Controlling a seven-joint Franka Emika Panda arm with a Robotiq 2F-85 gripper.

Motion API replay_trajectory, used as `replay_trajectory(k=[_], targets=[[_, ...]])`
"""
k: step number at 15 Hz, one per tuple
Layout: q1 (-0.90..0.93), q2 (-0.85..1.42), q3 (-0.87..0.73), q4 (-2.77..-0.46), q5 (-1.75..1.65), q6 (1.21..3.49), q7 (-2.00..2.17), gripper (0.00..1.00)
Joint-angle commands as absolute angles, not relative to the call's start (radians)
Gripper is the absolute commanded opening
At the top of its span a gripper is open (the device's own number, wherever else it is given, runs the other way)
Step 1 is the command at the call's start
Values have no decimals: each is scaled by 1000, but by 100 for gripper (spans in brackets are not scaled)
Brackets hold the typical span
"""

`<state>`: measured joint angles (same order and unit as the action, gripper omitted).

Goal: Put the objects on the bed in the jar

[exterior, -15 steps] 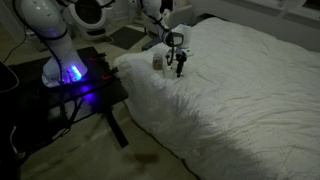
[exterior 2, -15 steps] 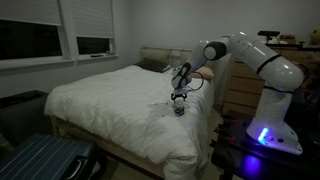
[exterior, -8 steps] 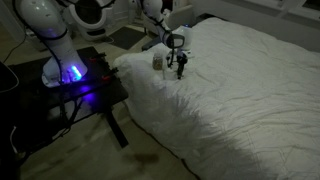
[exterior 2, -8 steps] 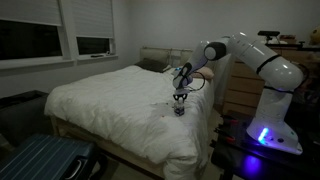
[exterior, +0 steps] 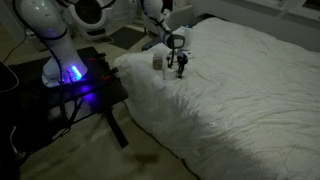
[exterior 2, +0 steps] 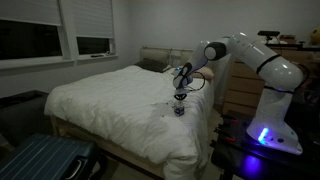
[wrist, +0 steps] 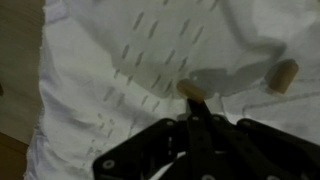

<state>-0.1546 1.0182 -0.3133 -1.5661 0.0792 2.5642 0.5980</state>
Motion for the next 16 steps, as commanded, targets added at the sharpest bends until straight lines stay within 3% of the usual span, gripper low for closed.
replay_trajectory(k=[1, 16], targets=[[-166, 1024, -298, -1535, 103, 2537, 573, 0], [-125, 943, -303, -1548, 83, 2490, 562, 0]])
